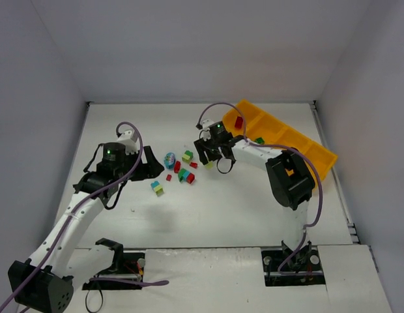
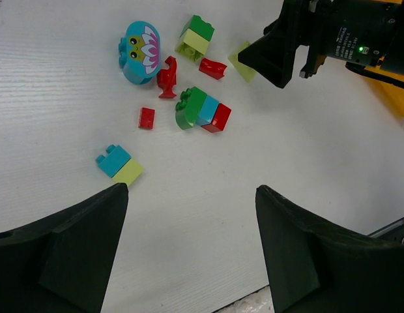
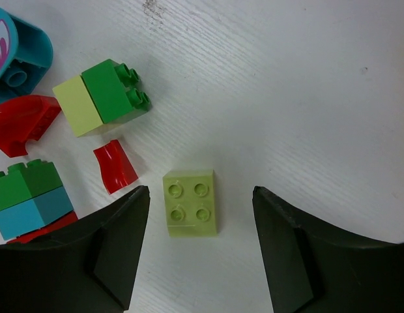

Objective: Sort the legos into containers by color

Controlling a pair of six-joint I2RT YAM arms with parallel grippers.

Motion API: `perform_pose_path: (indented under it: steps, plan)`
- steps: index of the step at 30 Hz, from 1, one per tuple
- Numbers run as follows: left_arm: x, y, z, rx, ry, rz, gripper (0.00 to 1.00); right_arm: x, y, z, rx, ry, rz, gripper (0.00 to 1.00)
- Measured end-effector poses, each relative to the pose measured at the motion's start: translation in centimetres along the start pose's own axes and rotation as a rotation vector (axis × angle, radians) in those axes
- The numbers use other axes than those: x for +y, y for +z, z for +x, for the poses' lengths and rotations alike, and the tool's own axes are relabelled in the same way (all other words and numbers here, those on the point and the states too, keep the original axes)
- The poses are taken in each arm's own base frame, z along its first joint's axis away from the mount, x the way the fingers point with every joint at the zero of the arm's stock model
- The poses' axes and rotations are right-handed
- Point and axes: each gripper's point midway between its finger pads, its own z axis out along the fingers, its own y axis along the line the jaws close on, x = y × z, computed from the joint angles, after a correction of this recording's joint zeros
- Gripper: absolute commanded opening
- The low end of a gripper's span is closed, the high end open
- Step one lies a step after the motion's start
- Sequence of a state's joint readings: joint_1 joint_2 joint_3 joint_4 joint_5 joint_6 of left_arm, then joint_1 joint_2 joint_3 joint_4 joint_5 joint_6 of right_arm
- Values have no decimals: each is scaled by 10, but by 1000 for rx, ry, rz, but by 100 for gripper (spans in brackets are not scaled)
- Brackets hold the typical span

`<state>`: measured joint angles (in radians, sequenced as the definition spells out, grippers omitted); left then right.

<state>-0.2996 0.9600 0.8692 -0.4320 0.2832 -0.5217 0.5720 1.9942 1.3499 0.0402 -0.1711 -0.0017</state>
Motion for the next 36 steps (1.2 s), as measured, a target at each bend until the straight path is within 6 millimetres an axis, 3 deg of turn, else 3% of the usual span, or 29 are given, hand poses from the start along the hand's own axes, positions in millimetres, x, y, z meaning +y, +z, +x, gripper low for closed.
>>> perform_pose_path:
  steps: [8,17,22,25,30,33,36]
  plan:
    - [2,-1,3,12,19,-6,73,2,12,16,46,0,-4,52]
    - [3,-1,5,19,30,-8,73,2,14,18,53,1,-5,25]
    - [4,-1,5,21,36,-9,73,2,14,18,53,1,-5,1]
    - [4,-1,6,25,38,-11,73,-3,13,18,51,12,19,0]
    - [5,-1,7,27,39,-12,73,-34,-5,8,15,79,148,0]
    - [5,-1,7,27,41,-12,73,-77,-41,-5,-54,182,276,0]
    - [6,0,9,30,41,-13,73,-136,-95,-20,-171,326,442,0]
